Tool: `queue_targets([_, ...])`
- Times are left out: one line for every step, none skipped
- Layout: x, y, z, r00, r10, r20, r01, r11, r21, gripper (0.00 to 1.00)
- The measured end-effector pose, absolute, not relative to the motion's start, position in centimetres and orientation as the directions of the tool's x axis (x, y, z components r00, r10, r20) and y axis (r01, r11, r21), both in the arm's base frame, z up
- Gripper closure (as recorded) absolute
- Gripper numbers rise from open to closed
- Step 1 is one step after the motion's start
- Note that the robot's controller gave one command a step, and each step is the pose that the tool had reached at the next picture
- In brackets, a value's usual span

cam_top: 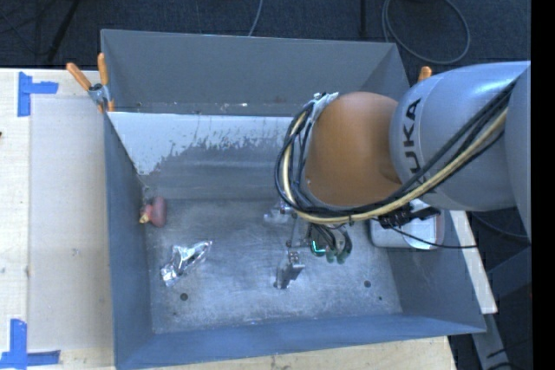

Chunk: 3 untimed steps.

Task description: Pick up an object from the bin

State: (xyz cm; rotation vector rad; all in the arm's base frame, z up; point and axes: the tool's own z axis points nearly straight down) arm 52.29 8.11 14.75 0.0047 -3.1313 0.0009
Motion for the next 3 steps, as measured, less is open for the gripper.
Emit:
queue_targets([54.5,15.6,7.3,-0.984,-0.180,-0.001,-0.180,0.984,-0.002,0.00])
queue_targets([53.7,22.9,10.0,-0.936,-0.351,-0.002,-0.351,0.936,0.002,0.00])
queue_targets([54.1,22.3,11.7,-0.952,-0.306,-0.002,-0.306,0.952,0.001,0.00])
